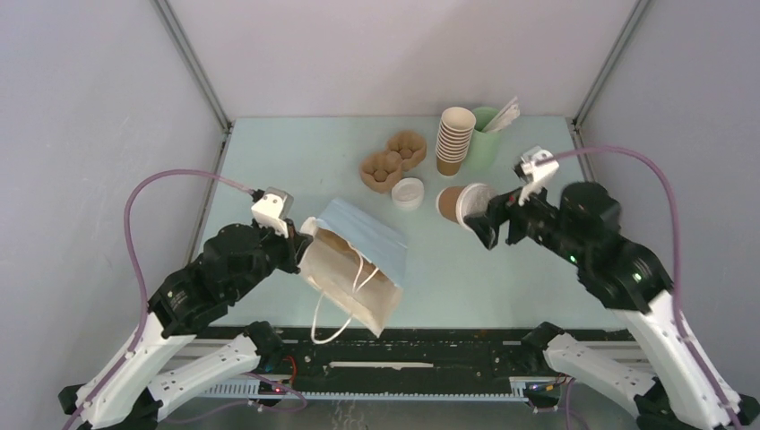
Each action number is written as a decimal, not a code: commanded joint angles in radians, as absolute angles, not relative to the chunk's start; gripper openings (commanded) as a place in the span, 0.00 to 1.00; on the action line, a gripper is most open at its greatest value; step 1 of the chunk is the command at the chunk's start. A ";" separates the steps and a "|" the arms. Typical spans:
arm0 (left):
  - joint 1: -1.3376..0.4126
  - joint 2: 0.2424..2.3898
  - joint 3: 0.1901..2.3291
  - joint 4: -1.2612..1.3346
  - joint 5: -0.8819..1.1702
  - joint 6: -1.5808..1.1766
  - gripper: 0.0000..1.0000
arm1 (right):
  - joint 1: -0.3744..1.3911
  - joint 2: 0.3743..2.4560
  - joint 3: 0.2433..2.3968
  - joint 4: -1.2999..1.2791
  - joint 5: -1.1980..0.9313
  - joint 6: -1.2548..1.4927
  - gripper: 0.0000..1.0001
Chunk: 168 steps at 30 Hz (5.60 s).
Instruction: Pack the takeout coffee
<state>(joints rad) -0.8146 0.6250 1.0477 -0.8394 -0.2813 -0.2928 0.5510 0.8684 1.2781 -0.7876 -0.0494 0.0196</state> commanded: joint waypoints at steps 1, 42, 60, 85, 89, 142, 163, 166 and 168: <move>-0.811 0.598 1.026 -0.761 -0.291 -0.191 0.00 | 0.711 0.795 1.310 -0.708 -0.071 0.002 0.67; -0.811 0.628 1.122 -0.881 -0.430 -0.293 0.00 | 1.605 1.432 1.858 -0.824 0.378 -0.288 0.65; -0.811 0.671 1.175 -0.899 -0.523 -0.247 0.00 | 1.492 1.394 1.683 -0.847 0.543 -0.357 0.64; -0.811 0.597 1.066 -0.779 -0.331 -0.215 0.00 | 1.439 1.488 1.541 -0.589 0.435 -0.479 0.64; -0.811 0.593 1.041 -0.771 -0.321 -0.219 0.00 | 1.441 1.499 1.490 -0.563 0.503 -0.474 0.64; -0.813 0.546 0.887 -0.653 -0.069 -0.321 0.00 | 1.494 1.470 1.381 -0.672 0.643 -0.336 0.63; -0.814 0.506 0.821 -0.635 -0.085 -0.295 0.00 | 1.472 1.545 1.391 -0.876 0.548 -0.312 0.64; -0.813 0.514 0.816 -0.630 -0.067 -0.300 0.00 | 1.461 1.580 1.390 -0.854 0.559 -0.324 0.64; -0.816 0.518 0.810 -0.629 -0.063 -0.303 0.00 | 1.452 1.601 1.391 -0.839 0.576 -0.329 0.64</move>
<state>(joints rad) -0.8150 0.5140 0.8307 -0.6746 -0.0898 -0.3058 1.4719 1.5635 1.3716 -0.8497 0.5594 -0.3084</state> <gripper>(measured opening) 0.005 0.829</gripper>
